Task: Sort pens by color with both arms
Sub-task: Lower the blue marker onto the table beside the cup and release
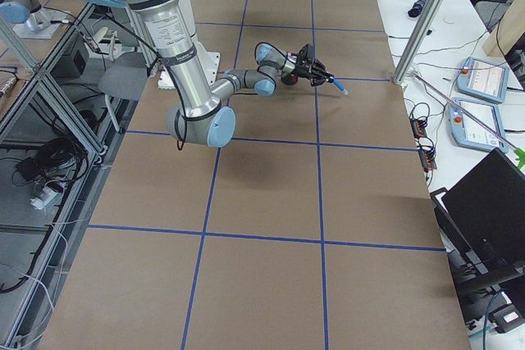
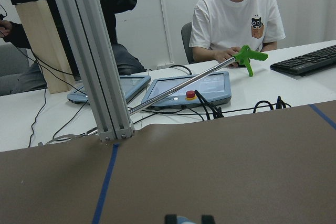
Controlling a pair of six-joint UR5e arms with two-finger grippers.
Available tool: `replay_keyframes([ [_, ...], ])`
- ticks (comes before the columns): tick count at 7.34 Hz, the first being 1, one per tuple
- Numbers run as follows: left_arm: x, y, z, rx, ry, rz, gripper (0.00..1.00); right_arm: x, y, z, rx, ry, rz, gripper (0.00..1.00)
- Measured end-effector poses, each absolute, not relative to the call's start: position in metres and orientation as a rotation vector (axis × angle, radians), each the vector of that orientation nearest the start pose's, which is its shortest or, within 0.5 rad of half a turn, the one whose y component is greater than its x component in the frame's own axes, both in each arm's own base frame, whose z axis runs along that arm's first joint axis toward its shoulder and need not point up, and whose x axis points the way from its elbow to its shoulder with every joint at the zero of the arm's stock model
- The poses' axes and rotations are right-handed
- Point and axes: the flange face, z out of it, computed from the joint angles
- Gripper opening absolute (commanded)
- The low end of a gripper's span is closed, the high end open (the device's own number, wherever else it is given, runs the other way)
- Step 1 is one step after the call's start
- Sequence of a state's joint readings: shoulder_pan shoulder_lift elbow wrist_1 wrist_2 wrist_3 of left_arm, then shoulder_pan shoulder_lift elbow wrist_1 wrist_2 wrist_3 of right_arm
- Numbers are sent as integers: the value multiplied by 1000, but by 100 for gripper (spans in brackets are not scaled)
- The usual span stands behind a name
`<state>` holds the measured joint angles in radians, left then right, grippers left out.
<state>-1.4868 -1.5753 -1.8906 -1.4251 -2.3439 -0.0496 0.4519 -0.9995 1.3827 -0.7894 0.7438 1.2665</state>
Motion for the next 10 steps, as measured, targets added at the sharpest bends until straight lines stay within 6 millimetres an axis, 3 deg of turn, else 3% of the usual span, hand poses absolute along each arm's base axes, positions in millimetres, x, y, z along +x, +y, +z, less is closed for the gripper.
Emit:
replay_keyframes([
  [3,-24,-486,498,150,779,113,100,-533,-487,318,1096,-740,613,0],
  [6,-25,-485,489,168,770,116,100,-541,-490,340,1097,-695,615,0],
  [10,-25,-484,488,168,766,107,100,-561,-485,318,1107,-712,629,0],
])
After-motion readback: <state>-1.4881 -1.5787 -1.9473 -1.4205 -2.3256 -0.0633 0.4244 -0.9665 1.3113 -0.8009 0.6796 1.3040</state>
